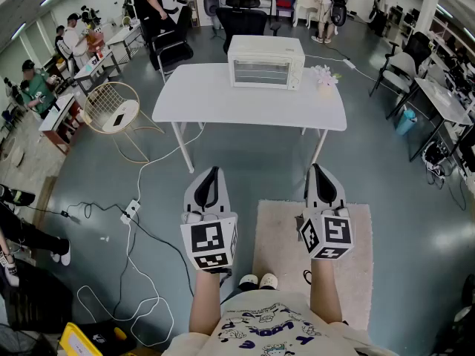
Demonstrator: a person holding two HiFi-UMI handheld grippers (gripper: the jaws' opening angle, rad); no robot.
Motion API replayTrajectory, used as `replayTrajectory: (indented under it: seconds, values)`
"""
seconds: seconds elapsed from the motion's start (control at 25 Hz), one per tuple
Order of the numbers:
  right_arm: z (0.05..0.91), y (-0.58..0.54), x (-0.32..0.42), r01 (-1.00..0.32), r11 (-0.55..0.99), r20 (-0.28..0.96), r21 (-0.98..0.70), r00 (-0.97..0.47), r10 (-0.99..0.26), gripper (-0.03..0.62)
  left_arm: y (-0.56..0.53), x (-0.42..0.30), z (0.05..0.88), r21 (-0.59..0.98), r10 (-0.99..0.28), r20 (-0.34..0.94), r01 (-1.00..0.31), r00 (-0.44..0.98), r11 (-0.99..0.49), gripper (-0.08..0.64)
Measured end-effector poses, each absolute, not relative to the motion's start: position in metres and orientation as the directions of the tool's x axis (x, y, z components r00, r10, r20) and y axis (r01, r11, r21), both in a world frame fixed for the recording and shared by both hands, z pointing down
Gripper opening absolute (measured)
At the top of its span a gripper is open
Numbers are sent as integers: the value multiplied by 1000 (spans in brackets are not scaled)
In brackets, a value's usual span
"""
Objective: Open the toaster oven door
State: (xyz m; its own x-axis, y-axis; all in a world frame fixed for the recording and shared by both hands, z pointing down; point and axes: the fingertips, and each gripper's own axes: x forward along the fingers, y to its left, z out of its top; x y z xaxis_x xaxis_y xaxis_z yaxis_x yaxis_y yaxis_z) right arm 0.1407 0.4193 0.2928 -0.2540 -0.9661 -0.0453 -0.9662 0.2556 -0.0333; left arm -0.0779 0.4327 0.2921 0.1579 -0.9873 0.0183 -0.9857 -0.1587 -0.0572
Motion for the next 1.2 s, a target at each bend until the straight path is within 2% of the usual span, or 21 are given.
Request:
replayTrajectory:
  seconds: [0.8,0.84,0.88,0.92,1.2]
  values:
    - [298,408,146,-969,241,-43,-59,-239,-970,-3,422,-77,295,-55,-987,25,-986,156,-157,3]
    - [299,407,147,-969,239,-44,-68,-237,-971,36,421,-77,296,-55,-988,27,-986,154,-156,3]
    - [300,406,149,-968,240,-45,-79,-237,-971,126,421,-76,298,-55,-988,29,-987,152,-154,3]
    - [300,405,152,-967,238,-49,-89,-235,-971,164,420,-75,299,-55,-988,31,-987,150,-151,3]
    - [300,401,174,-970,220,-61,-107,-215,-975,166,420,-65,307,-50,-992,41,-991,123,-125,3]
